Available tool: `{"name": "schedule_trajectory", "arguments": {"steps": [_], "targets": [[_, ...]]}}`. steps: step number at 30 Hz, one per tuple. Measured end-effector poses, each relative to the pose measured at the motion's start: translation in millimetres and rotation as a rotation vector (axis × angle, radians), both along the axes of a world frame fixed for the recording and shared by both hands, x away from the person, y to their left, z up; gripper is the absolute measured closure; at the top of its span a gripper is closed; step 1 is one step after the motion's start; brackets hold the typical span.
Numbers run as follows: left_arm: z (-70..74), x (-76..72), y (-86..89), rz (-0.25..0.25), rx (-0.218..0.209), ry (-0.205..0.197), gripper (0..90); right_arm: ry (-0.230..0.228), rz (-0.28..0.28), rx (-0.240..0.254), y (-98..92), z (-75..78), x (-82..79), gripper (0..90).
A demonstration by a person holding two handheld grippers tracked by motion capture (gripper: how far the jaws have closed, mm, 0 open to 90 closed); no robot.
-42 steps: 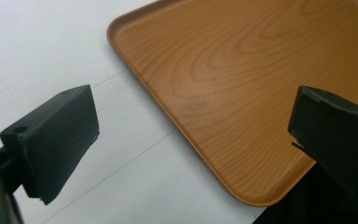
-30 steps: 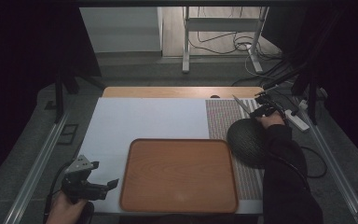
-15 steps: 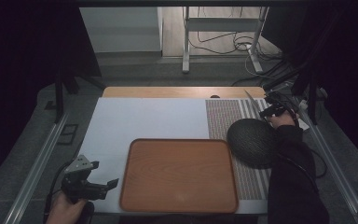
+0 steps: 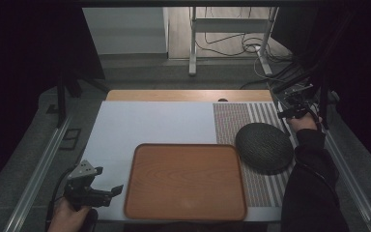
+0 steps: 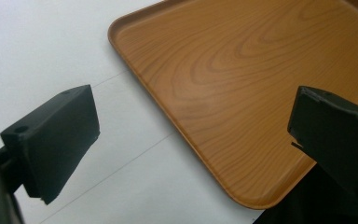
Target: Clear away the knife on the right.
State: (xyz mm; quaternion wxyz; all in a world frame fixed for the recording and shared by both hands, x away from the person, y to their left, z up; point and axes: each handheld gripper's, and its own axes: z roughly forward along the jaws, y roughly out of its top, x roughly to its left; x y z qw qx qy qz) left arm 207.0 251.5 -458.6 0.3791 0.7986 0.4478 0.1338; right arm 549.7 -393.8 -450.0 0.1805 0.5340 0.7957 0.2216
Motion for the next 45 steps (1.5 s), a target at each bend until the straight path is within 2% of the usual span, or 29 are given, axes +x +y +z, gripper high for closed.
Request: {"name": "schedule_trajectory", "arguments": {"steps": [4, 8, 13, 17, 21, 23, 26, 27, 28, 30, 33, 35, 45], "targets": [[0.0, 0.0, -0.1, 0.000, 0.000, 0.000, 2.1, -0.019, -0.001, 0.018, -3.9, 8.4, -4.1, 80.3], [0.0, 0.1, -0.3, 0.002, 0.002, 0.002, 2.1, -0.018, 0.003, 0.040, -5.2, 17.5, -9.8, 80.3], [0.2, 0.3, -0.2, 0.002, 0.004, 0.001, 2.0, -0.028, 0.030, 0.020, 1.9, 25.8, -19.4, 80.2], [0.1, 0.4, 0.1, 0.003, 0.001, 0.002, 2.0, -0.026, 0.043, 0.035, 7.3, 29.4, -25.3, 80.2], [0.1, 0.5, 0.0, 0.001, 0.002, 0.002, 2.0, -0.016, 0.097, 0.048, 24.3, 33.2, -37.6, 80.2], [0.1, 0.5, -0.2, 0.001, 0.003, 0.002, 2.0, -0.017, 0.107, 0.045, 27.4, 33.5, -39.5, 80.2], [0.1, 0.3, 0.0, 0.001, 0.002, 0.001, 2.0, -0.013, 0.151, 0.052, 46.2, 35.1, -50.9, 80.2], [0.1, 0.3, 0.0, 0.001, 0.002, 0.001, 2.0, -0.013, 0.151, 0.052, 46.2, 35.1, -50.9, 80.2], [0.1, 0.2, 0.1, 0.002, 0.000, 0.000, 2.0, -0.007, 0.178, 0.049, 56.7, 35.0, -57.4, 80.2], [0.1, 0.2, 0.1, 0.002, 0.000, 0.000, 2.0, -0.006, 0.185, 0.048, 58.9, 35.0, -58.9, 80.1], [0.1, 0.0, -0.2, 0.000, 0.003, -0.001, 2.0, 0.001, 0.219, 0.043, 73.4, 34.9, -68.8, 80.2], [0.1, -0.1, -0.3, 0.001, 0.003, -0.001, 2.0, 0.011, 0.242, 0.039, 85.1, 32.8, -77.3, 80.1], [0.2, -0.1, -0.5, 0.002, 0.005, -0.002, 2.0, 0.044, 0.328, 0.060, 114.6, 24.7, -105.4, 80.1]]}}
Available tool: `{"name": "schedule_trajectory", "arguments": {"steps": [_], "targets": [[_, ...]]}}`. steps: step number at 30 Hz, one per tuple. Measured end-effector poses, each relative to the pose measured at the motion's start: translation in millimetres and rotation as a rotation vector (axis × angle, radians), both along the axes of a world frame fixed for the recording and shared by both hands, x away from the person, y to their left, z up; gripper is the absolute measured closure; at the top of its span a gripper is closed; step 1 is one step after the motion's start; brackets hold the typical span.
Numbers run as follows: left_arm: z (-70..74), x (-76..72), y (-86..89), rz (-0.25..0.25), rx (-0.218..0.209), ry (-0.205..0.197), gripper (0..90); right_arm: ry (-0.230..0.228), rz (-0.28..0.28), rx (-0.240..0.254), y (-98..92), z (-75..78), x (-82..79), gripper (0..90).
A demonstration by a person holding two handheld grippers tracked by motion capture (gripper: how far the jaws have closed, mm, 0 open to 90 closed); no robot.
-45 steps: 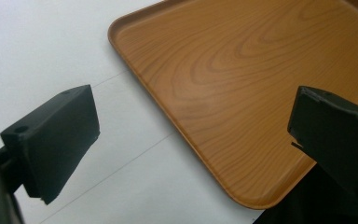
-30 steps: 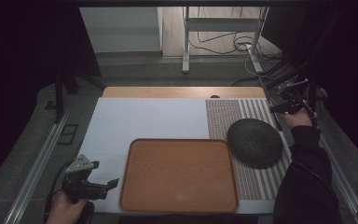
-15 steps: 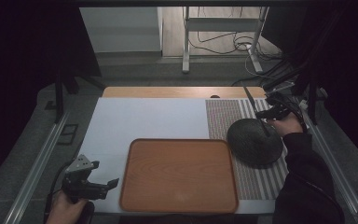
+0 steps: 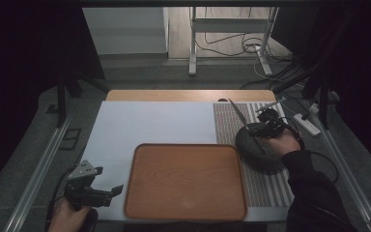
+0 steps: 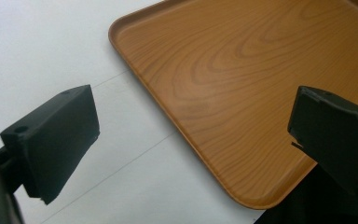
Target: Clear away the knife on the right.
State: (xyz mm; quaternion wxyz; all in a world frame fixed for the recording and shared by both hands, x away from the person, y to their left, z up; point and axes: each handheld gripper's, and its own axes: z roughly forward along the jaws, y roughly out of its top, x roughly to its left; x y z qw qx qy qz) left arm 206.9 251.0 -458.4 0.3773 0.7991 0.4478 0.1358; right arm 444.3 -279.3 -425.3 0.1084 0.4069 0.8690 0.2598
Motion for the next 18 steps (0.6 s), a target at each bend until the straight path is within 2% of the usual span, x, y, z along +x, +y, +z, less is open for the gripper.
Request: {"name": "schedule_trajectory", "arguments": {"steps": [7, 18], "targets": [[-0.1, 0.1, -0.1, 0.001, 0.000, 0.001, 1.9, 0.019, 0.060, 0.026, 21.9, -2.6, -22.9, 80.1], [-0.1, 0.4, -0.1, 0.002, 0.002, 0.002, 1.9, 0.074, 0.152, 0.059, 58.1, -11.0, -59.1, 80.1]]}}
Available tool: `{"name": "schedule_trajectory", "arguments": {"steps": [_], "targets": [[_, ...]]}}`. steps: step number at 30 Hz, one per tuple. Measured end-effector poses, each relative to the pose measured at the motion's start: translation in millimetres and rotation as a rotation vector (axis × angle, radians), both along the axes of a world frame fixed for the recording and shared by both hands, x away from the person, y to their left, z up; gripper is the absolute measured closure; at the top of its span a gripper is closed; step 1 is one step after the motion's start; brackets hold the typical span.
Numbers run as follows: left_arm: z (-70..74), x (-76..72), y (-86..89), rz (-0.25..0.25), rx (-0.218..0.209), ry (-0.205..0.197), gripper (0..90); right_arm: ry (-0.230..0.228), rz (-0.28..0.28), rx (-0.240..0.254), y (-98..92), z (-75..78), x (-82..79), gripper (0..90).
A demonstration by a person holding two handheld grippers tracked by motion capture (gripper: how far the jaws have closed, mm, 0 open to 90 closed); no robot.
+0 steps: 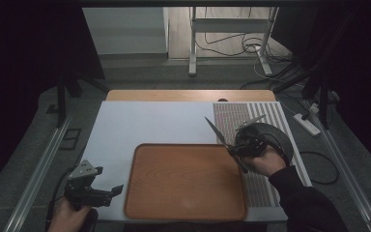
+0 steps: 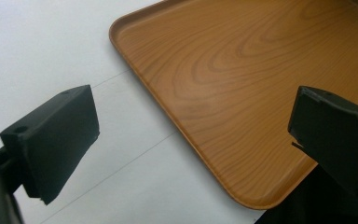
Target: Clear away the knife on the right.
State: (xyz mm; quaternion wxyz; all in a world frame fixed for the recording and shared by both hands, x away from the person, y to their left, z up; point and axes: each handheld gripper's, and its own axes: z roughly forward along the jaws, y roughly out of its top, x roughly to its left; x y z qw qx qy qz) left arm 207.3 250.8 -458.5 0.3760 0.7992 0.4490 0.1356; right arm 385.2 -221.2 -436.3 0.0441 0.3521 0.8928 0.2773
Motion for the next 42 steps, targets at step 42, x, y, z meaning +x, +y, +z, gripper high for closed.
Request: {"name": "schedule_trajectory", "arguments": {"steps": [42], "targets": [[-0.5, 0.9, -1.6, -0.008, 0.012, 0.002, 2.3, 0.064, 0.358, -0.127, 112.1, -50.7, -46.0, 89.7]]}}
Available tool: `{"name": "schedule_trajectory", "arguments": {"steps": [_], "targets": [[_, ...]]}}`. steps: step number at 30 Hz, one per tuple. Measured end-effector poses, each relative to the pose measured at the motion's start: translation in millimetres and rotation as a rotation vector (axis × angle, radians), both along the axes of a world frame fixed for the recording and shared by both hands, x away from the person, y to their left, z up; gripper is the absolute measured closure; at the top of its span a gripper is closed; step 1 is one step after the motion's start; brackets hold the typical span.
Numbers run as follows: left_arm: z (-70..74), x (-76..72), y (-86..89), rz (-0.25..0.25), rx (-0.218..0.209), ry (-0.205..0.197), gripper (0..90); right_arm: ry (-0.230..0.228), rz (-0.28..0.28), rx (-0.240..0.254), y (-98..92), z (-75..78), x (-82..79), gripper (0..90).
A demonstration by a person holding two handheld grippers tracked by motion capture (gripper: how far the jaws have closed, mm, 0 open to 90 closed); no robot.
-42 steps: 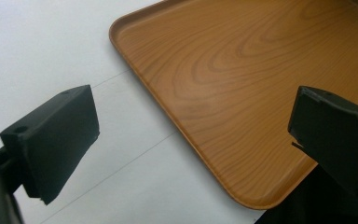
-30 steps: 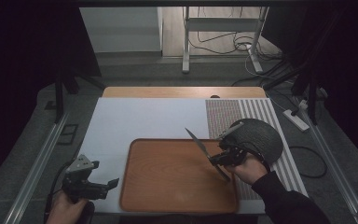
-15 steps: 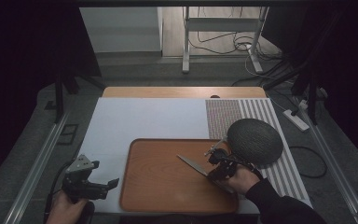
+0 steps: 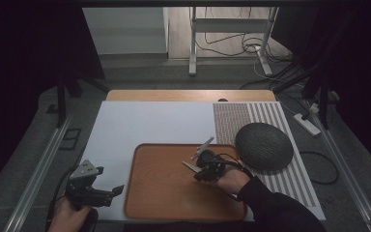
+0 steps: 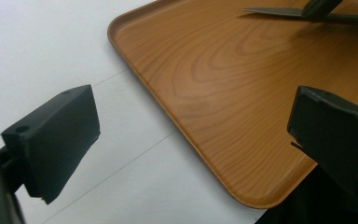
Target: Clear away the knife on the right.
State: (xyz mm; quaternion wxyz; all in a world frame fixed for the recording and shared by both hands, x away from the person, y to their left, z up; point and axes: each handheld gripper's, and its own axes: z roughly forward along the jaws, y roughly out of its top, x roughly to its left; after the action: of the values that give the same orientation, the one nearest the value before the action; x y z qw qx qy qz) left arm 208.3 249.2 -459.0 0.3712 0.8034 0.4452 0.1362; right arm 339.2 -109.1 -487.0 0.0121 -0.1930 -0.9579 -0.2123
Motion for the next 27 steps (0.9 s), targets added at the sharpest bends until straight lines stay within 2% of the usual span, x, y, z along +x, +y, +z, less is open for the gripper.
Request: {"name": "schedule_trajectory", "arguments": {"steps": [2, 4, 5, 7, 16, 18, 21, 25, 27], "targets": [[0.1, -0.1, 0.0, 0.000, 0.000, -0.001, 2.3, -0.010, 0.006, -0.005, 2.0, -1.6, 0.2, 89.7], [0.2, -0.5, -0.4, -0.002, 0.003, -0.002, 2.3, -0.038, 0.009, -0.036, 7.8, -12.3, 4.5, 89.7], [0.2, -0.6, -0.5, -0.002, 0.005, -0.002, 2.3, -0.026, 0.005, -0.021, 6.7, -12.5, 6.8, 89.7], [0.2, -0.7, -0.6, -0.003, 0.005, -0.002, 2.3, -0.054, -0.010, -0.036, 3.9, -12.0, 9.5, 89.7], [0.4, -1.0, -0.6, -0.003, 0.006, -0.004, 2.3, -0.093, -0.107, -0.101, -26.1, -7.6, 22.6, 89.8], [0.3, -1.0, -0.8, -0.004, 0.008, -0.005, 2.4, -0.091, -0.125, -0.117, -35.7, -6.1, 23.8, 89.8], [0.4, -1.0, -1.0, -0.004, 0.010, -0.005, 2.4, -0.074, -0.162, -0.107, -49.3, -5.7, 24.1, 89.8], [0.3, -1.0, -0.9, -0.001, 0.008, -0.004, 2.4, -0.077, -0.189, -0.120, -63.7, -4.5, 21.3, 89.8], [0.4, -0.9, -1.0, -0.002, 0.008, -0.004, 2.5, -0.064, -0.203, -0.118, -70.9, -4.0, 20.7, 89.8]]}}
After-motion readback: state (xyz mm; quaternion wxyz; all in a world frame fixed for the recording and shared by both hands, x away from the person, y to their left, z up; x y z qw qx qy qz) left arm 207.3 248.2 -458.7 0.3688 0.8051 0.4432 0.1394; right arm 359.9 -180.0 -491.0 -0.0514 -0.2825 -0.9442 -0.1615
